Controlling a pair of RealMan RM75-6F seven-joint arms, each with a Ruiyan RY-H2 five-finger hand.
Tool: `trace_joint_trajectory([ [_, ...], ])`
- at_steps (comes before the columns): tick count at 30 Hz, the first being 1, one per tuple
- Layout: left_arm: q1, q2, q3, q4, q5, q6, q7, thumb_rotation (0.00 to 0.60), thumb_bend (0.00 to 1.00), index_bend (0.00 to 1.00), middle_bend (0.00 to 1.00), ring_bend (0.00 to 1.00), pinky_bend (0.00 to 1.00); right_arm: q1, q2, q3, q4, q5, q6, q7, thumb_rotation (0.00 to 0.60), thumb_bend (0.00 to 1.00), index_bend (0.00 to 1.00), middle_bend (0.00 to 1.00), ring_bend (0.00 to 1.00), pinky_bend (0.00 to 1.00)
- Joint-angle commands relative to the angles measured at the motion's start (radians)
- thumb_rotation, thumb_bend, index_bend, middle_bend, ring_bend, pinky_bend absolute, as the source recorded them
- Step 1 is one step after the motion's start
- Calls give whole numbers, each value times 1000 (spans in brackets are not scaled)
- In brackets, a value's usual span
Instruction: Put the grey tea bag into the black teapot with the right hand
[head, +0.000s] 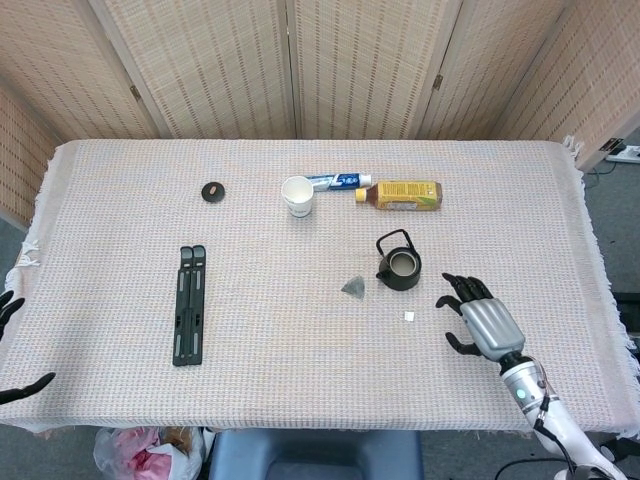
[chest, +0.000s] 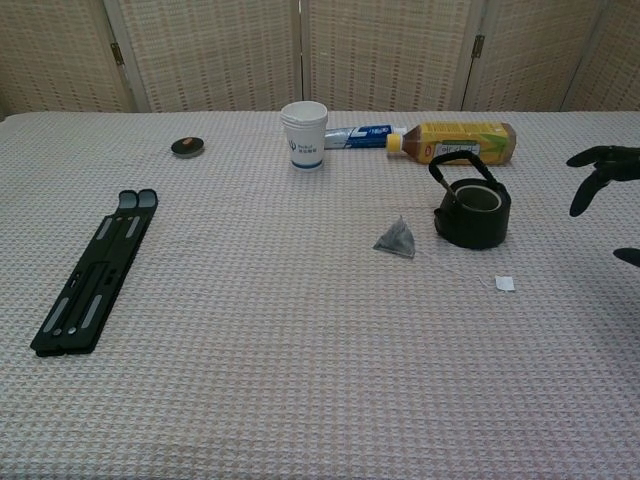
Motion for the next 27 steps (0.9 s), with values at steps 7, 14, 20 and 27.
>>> trace_joint_trajectory([
  [7,5,6,2,2,1,0,-11,600,135,0,0,35,279,41,-80,12,37,108,9,-120,600,297,381,87,0,0],
  [14,8,10,3,9,5,6,-28,600,135,0,0,36,279,67,-98,17,35,190,0,-172,600,298,382,250,0,0],
  [20,11,13,2,14,7,12,-44,600,135,0,0,36,279,89,-123,15,36,235,3,-212,600,298,382,222,0,0],
  [27,9,22,7,30,20,11,-80,600,135,0,0,36,279,137,-166,22,34,340,10,-312,600,298,386,216,0,0],
])
